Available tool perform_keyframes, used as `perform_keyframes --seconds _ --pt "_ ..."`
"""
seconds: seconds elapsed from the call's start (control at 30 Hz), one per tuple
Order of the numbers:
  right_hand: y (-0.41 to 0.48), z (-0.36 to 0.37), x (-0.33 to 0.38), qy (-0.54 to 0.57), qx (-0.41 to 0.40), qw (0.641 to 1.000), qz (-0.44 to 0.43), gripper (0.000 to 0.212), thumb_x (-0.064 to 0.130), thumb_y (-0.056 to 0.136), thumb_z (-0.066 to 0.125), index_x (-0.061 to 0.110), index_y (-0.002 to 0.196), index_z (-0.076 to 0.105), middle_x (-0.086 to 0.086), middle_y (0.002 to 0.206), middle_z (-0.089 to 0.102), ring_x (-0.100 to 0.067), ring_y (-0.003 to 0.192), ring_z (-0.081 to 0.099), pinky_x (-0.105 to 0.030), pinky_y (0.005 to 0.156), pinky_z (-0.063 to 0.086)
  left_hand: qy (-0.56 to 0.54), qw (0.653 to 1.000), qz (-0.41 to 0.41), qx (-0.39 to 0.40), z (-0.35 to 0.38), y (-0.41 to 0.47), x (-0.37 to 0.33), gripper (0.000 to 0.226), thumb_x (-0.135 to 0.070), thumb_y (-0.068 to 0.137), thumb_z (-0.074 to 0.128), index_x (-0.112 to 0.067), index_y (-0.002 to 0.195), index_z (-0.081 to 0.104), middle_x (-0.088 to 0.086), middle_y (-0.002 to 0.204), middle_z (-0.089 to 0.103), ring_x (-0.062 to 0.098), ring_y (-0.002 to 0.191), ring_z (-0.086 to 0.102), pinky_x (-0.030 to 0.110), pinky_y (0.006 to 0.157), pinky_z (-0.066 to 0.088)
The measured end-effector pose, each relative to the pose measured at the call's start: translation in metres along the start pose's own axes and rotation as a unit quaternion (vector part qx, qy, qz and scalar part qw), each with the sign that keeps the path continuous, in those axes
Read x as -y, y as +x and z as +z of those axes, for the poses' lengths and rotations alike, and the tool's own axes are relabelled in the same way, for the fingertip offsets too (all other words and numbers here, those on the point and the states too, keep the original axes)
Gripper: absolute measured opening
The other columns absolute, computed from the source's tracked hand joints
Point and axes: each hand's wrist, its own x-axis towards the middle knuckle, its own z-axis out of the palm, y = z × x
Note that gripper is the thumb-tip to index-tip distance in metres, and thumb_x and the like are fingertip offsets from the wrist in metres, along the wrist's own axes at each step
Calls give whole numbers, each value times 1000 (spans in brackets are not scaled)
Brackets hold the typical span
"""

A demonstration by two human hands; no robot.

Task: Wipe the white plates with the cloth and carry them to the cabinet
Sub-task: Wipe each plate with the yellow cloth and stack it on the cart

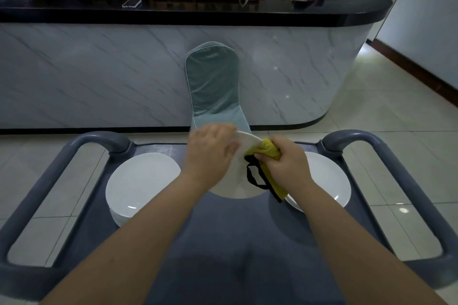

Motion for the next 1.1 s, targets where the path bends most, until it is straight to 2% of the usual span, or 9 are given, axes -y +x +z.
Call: perform_keyframes --seconds 0.13,0.27,0.5,0.57,0.67,0.77,0.9,1.0,1.1 --pt "10 -11 15 -53 13 995 -80 25 28 81 74 9 75 59 1 67 55 -20 67 49 -40 62 41 -32 997 64 -18 -3 25 -22 19 -21 88 69 -6 78 66 7 70 63 30 62 57 37 52 43" --pt "23 -28 37 -45 -33 989 -134 24 38 78 71 25 72 51 17 63 45 -8 66 40 -16 60 30 -76 991 17 -107 -21 39 -15 13 -31 84 72 -18 80 71 -6 76 69 15 72 58 28 59 43" --pt "-8 -6 10 141 -12 985 101 13 27 80 77 26 83 65 13 77 66 -1 73 59 -20 64 44 -350 797 -457 -186 -2 -16 12 21 -28 93 61 -26 73 58 -18 59 56 6 63 50 18 58 39" --pt "-21 4 -1 110 -6 988 110 14 23 82 76 28 77 63 12 72 64 -1 71 58 -21 63 39 -288 859 -410 -103 10 -35 13 15 -27 97 55 -26 82 57 -16 70 60 18 75 55 17 59 37" --pt "-14 1 -1 50 21 997 53 14 24 82 75 26 76 62 9 71 62 -7 71 56 -31 64 41 -73 990 -118 -23 6 -25 8 23 -29 93 57 -12 106 65 5 97 67 31 92 57 34 78 40" --pt "10 -10 23 -77 32 992 -96 26 35 82 70 10 79 63 -1 71 61 -23 71 53 -42 65 44 -37 997 62 -5 -7 11 -10 26 -30 92 55 -8 89 69 6 83 67 30 74 61 39 60 47" --pt "35 -31 50 -69 -10 982 -174 29 44 78 69 17 76 60 14 68 53 -14 68 49 -29 61 40 -50 990 67 -115 -26 42 -7 22 -32 89 60 -15 83 72 -1 80 71 20 74 63 31 57 47" --pt "30 -36 42 59 -31 994 -86 17 39 77 77 35 81 60 22 71 59 0 71 55 -13 65 40 -189 961 -120 -163 -30 39 7 12 -36 87 61 -33 80 71 -15 77 69 5 74 60 22 65 46" --pt "5 -17 18 182 -39 980 77 15 28 78 79 33 80 65 17 75 66 2 71 60 -10 62 43 -356 814 -407 -214 -9 10 12 21 -33 93 60 -31 72 61 -14 65 59 6 64 50 25 64 42"
